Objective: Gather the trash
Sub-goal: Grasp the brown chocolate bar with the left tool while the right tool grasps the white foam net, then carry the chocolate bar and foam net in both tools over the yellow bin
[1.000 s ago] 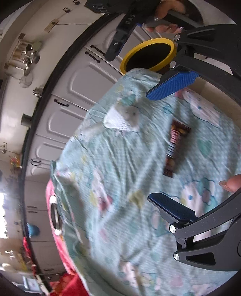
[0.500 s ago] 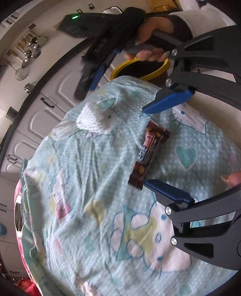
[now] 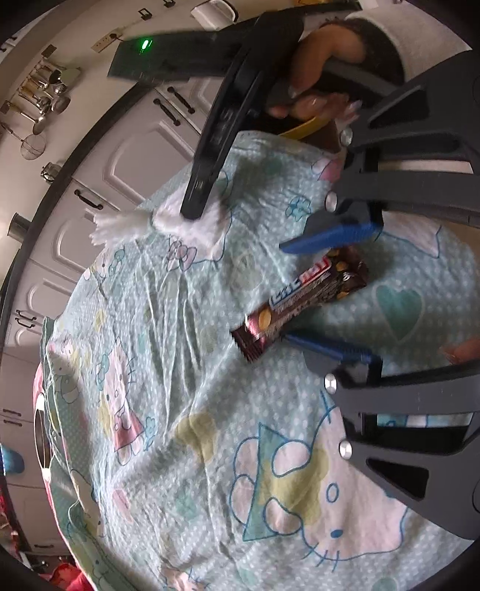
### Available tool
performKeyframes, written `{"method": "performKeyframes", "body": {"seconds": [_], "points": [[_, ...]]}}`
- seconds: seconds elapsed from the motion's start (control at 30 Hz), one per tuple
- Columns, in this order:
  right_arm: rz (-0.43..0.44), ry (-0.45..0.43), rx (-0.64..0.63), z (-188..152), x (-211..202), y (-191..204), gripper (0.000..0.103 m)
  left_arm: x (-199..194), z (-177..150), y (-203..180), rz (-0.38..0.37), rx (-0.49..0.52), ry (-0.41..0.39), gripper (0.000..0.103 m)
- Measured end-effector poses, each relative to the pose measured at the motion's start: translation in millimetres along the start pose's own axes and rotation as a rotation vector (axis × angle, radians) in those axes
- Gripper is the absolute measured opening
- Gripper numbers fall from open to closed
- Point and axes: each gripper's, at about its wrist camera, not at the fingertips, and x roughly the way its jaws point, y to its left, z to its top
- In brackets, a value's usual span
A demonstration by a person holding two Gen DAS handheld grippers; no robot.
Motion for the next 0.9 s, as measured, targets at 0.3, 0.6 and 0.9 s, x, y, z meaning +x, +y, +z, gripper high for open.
{"method": "performKeyframes", "body": {"seconds": [0.3,0.6,0.9], "points": [[-0.027,-0.071,0.015,-10,-44,-21,0.019,-1,7,-4,-0.016,0.025,-0.021,0.012],[-0.061,-0.132,0.043,-20,-92,-50,0.019,-9,26,-40,-0.066,0.094,-0.088,0.011],[-0.118,-0.19,0.118,-35,-135,-91,0.019,-6,45,-90,-0.116,0.193,-0.122,0.011]]}}
